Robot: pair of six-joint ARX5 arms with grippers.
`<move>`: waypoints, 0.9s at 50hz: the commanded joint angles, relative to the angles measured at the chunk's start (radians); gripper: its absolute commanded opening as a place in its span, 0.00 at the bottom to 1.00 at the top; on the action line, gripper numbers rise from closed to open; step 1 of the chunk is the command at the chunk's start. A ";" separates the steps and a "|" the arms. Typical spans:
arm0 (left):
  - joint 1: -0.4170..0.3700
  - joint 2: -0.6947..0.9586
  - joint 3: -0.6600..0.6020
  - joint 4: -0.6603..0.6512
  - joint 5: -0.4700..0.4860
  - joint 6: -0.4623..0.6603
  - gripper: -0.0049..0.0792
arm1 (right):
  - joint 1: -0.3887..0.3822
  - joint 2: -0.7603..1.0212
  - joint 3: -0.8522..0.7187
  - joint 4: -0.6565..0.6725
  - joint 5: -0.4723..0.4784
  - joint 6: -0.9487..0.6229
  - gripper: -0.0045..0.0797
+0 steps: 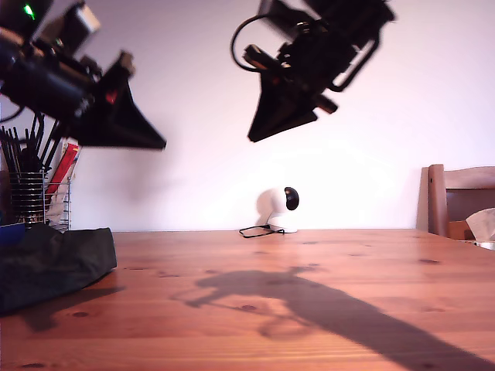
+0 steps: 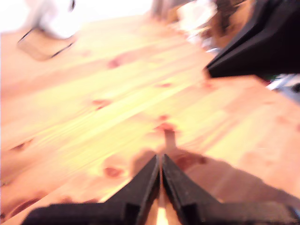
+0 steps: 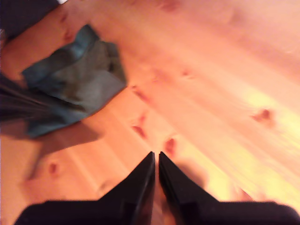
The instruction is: Fold the underwear in front of you. After folding it, place it to the left side.
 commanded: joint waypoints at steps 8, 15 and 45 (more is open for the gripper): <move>0.001 -0.171 -0.145 0.062 0.031 0.018 0.03 | 0.047 -0.177 -0.271 0.247 0.046 0.027 0.04; -0.001 -0.307 -0.233 0.117 0.040 0.016 0.03 | 0.087 -0.311 -0.444 0.401 0.115 0.053 0.04; -0.150 -0.675 -0.418 0.235 -0.018 -0.027 0.03 | 0.335 -0.843 -0.852 0.730 0.543 0.006 0.04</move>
